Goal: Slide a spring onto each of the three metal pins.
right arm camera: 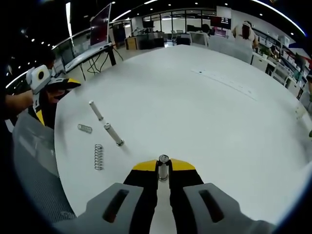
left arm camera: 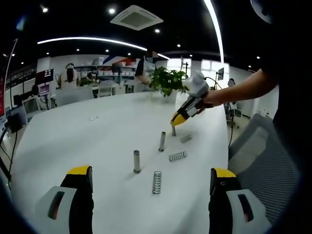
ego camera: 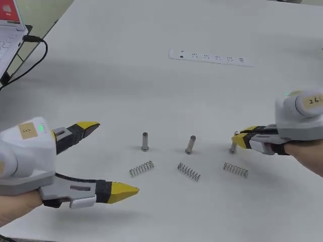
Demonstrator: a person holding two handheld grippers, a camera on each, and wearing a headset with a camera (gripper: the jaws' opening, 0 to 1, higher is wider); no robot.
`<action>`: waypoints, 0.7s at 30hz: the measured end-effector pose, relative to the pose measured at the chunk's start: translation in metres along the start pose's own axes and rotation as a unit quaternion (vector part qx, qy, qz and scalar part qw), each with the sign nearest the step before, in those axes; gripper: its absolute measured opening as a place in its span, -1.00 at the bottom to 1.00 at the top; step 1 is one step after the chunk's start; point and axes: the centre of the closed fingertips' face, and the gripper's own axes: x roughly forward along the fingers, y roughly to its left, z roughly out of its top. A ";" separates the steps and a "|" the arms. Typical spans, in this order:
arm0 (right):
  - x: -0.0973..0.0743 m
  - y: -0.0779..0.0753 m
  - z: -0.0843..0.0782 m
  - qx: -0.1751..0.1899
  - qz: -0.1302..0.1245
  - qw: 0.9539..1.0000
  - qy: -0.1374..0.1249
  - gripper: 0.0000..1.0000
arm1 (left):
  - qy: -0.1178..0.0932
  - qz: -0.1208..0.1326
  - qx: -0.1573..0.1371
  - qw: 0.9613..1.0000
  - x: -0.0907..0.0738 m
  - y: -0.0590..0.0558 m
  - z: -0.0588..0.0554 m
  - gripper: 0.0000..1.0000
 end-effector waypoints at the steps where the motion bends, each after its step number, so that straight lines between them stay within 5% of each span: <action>1: 0.000 0.000 0.000 0.000 0.001 1.000 -0.002 -0.89 | 0.000 0.000 0.000 1.000 0.000 0.000 0.000 0.96; 21: -0.010 0.007 -0.008 -0.029 -0.007 1.000 -0.006 -0.88 | -0.002 -0.001 0.002 1.000 0.003 0.000 0.000 0.96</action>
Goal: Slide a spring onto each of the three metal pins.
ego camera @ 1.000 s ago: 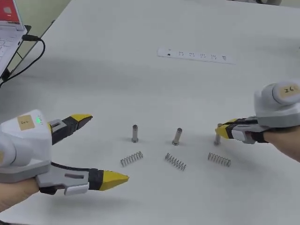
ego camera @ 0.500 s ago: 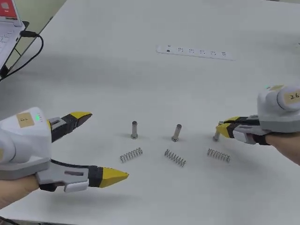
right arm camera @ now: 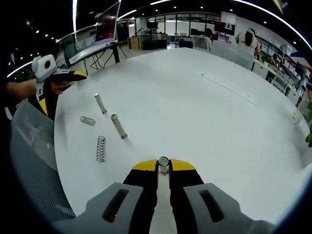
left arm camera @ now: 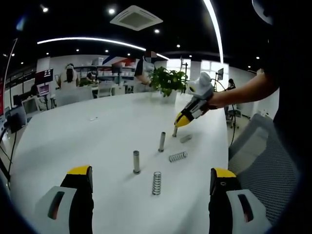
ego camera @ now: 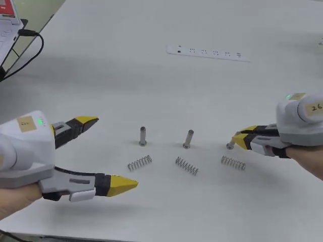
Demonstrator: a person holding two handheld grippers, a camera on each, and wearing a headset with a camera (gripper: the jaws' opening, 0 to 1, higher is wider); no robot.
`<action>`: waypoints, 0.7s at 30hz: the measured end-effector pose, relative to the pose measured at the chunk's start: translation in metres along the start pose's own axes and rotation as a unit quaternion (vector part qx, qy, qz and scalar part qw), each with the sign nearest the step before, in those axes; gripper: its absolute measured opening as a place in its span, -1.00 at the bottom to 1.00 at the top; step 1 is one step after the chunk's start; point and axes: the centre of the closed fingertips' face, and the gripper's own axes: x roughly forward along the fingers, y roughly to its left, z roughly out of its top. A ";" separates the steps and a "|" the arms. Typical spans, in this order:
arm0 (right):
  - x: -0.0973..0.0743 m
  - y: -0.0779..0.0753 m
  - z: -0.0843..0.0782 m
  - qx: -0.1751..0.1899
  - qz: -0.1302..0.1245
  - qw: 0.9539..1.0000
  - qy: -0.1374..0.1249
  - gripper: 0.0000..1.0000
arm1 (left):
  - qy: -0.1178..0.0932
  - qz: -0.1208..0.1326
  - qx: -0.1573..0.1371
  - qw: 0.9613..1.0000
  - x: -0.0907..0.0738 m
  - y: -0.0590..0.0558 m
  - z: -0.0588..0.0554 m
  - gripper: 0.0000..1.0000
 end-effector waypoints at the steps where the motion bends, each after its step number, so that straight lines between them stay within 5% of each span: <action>1: 0.000 0.000 0.000 -0.002 0.000 1.000 0.000 -0.88 | 0.000 0.000 0.000 1.000 0.000 0.000 0.000 0.96; 21: -0.005 0.001 0.004 -0.011 0.001 1.000 -0.011 -0.44 | 0.000 0.003 0.000 1.000 -0.004 0.000 0.002 0.96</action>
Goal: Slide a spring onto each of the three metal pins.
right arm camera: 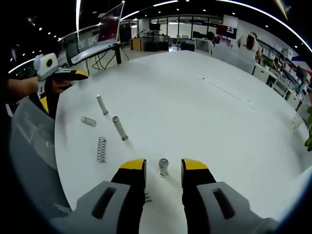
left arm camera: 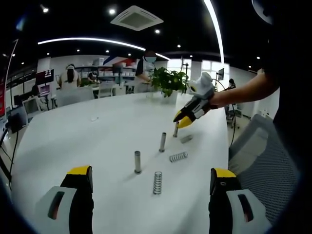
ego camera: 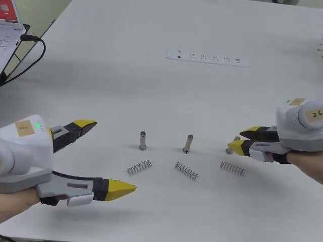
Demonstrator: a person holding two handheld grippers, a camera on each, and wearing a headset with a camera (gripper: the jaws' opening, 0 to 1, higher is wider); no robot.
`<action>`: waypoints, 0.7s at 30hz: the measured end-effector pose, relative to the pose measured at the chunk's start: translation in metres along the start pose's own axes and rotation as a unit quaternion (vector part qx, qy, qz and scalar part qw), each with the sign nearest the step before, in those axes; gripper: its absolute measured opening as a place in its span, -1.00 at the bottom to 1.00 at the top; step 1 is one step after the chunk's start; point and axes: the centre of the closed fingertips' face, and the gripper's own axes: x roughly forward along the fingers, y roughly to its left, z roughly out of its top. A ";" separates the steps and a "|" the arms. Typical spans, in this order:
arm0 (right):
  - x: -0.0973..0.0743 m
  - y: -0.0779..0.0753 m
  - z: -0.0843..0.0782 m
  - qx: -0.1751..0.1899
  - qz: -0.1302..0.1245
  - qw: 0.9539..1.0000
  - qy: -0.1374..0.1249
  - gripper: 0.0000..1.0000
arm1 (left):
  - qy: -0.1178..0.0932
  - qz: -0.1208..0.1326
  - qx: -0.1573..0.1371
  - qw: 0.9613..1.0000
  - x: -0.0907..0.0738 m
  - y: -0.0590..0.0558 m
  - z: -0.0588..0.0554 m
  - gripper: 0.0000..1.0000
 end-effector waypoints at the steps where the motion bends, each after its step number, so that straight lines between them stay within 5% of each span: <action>1: -0.001 0.000 0.000 0.001 0.000 1.000 -0.001 -0.41 | 0.000 0.000 0.000 1.000 0.000 0.000 0.000 0.96; 21: -0.007 0.005 0.003 -0.004 0.001 1.000 -0.023 0.19 | 0.003 -0.004 0.005 1.000 0.003 -0.001 0.004 0.96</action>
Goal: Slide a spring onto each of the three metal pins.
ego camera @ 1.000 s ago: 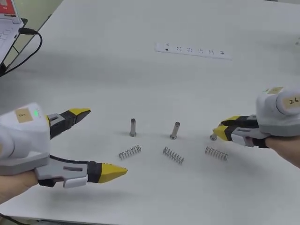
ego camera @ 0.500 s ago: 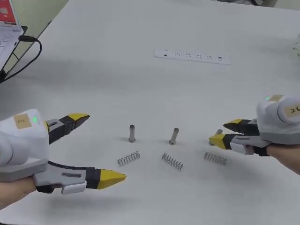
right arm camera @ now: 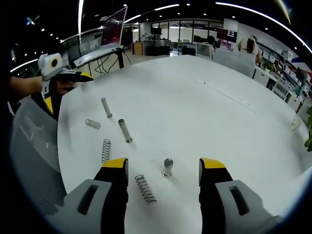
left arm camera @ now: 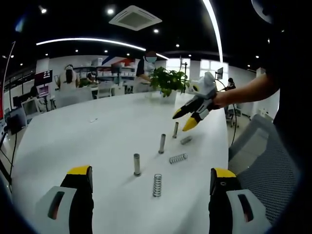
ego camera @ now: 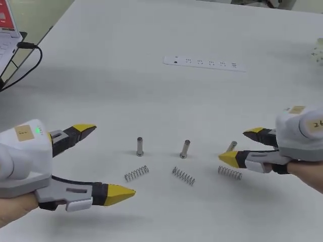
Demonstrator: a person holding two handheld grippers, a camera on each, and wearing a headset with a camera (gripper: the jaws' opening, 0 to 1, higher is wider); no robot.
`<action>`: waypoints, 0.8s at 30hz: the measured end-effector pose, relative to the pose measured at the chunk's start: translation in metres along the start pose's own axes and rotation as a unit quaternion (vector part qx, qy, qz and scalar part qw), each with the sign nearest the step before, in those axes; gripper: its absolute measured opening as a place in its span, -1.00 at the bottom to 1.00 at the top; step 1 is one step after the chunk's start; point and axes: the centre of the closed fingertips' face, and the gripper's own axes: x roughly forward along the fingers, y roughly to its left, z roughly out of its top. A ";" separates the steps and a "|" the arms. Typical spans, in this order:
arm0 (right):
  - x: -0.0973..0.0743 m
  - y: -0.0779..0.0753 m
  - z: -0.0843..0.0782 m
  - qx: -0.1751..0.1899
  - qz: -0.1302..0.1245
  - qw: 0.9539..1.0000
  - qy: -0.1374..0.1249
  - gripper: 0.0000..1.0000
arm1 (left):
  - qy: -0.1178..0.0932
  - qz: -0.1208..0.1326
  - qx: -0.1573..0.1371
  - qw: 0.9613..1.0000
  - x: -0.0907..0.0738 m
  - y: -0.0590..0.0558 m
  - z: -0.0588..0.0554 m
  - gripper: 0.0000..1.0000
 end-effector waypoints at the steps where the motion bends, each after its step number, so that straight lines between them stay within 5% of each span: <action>1: 0.000 0.000 0.000 -0.001 -0.001 1.000 0.000 0.22 | 0.000 0.000 0.000 1.000 0.000 0.000 0.000 0.96; 11: -0.007 0.004 -0.006 -0.017 -0.001 1.000 0.003 0.32 | 0.000 0.000 0.000 1.000 -0.001 0.000 0.000 0.96; 24: -0.017 0.007 -0.015 -0.022 0.000 1.000 0.013 0.22 | 0.000 0.000 -0.002 1.000 -0.001 -0.001 -0.002 0.96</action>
